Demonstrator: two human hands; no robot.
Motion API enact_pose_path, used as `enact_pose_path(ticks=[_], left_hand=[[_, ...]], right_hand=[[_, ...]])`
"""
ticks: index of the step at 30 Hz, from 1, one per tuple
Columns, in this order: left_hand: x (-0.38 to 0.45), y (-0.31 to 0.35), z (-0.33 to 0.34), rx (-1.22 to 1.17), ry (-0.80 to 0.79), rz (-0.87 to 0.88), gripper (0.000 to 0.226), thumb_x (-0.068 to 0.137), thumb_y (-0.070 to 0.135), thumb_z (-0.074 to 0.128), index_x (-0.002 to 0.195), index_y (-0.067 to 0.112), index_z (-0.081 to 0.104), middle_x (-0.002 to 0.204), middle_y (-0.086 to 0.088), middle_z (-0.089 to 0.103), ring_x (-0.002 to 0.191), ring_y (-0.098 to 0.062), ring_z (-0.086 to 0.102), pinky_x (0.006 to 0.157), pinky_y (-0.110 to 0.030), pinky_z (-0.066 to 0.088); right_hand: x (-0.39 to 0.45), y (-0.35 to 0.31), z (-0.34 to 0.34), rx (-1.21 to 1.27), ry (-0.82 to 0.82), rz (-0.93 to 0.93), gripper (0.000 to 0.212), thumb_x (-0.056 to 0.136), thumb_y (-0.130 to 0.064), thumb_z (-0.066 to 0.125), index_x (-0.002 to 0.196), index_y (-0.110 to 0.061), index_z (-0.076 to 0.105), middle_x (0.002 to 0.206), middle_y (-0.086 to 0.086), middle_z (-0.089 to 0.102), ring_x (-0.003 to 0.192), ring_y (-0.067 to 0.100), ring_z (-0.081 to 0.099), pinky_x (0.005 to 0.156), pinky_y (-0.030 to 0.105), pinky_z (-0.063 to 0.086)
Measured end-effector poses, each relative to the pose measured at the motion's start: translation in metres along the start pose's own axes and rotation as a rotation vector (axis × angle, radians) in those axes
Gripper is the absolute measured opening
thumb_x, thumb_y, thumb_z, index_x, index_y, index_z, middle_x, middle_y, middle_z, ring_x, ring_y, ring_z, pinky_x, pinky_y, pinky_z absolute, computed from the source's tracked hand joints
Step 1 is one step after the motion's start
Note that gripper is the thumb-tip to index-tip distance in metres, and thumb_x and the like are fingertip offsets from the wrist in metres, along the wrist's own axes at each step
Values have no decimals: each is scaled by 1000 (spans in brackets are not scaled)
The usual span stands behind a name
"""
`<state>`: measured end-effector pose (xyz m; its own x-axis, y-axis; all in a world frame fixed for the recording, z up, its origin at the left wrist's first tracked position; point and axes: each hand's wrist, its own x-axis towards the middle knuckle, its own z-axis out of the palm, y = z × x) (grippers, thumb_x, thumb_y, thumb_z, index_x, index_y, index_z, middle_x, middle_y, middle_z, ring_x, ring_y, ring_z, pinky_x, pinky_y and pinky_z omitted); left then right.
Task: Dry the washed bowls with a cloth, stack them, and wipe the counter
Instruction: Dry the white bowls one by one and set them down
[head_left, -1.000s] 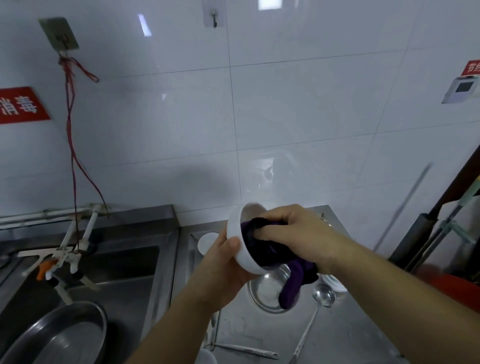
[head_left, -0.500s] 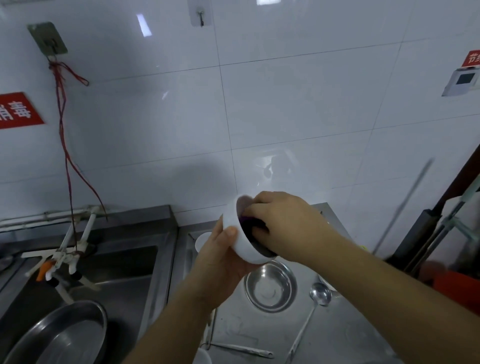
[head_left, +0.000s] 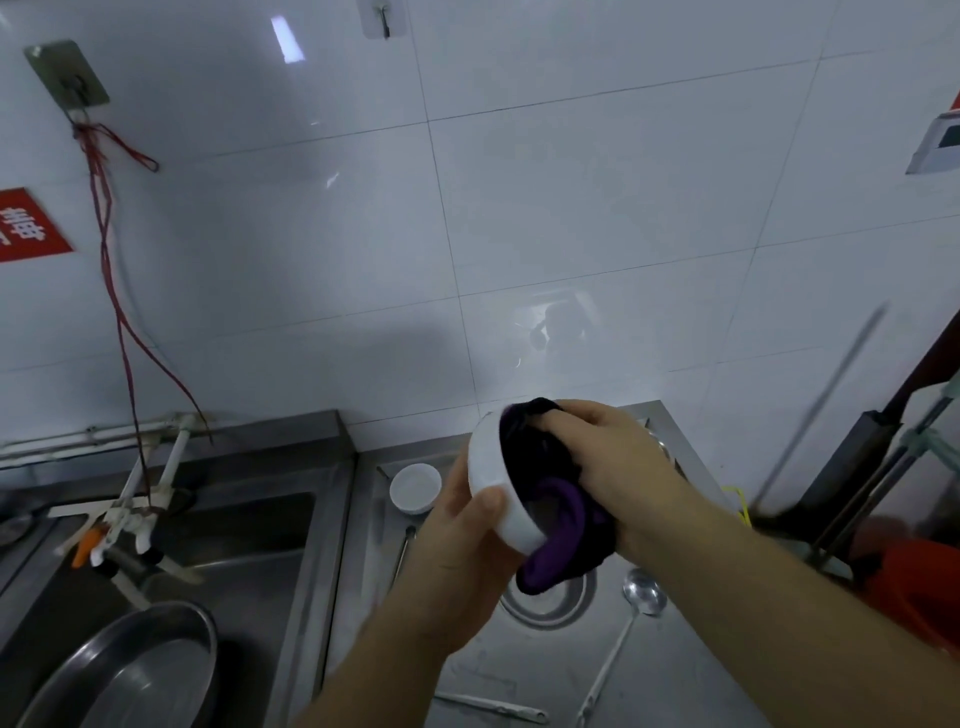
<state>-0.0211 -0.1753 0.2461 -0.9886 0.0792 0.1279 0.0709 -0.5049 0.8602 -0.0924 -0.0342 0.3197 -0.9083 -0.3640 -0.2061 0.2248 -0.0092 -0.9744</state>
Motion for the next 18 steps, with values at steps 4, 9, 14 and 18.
enact_pose_path(ticks=[4,9,14,18], left_hand=[[5,4,-5,189,39,37,83,93,30,80,162,24,34,153,-21,50,137,-46,54,106,-64,51],[14,10,-24,443,187,-54,102,73,43,96,154,57,37,151,0,51,133,-34,60,93,-50,62],[19,9,-42,675,59,-148,108,75,41,95,155,64,26,149,15,45,130,-25,60,90,-42,64],[22,9,-45,794,7,-193,116,70,46,96,153,70,20,151,24,39,125,-25,62,85,-35,65]], right_hand=[[12,15,-8,-635,85,-394,15,95,-38,62,102,-47,73,90,-27,73,86,-4,68,74,23,57],[24,16,-16,-656,-253,-277,22,89,-55,59,106,-57,71,96,-22,79,88,3,75,81,35,65],[37,26,-31,49,-346,226,30,83,-41,73,107,-26,83,107,7,81,95,27,79,82,40,65],[40,39,-33,228,-353,316,44,83,-51,84,113,-19,81,118,18,78,107,37,77,83,44,63]])
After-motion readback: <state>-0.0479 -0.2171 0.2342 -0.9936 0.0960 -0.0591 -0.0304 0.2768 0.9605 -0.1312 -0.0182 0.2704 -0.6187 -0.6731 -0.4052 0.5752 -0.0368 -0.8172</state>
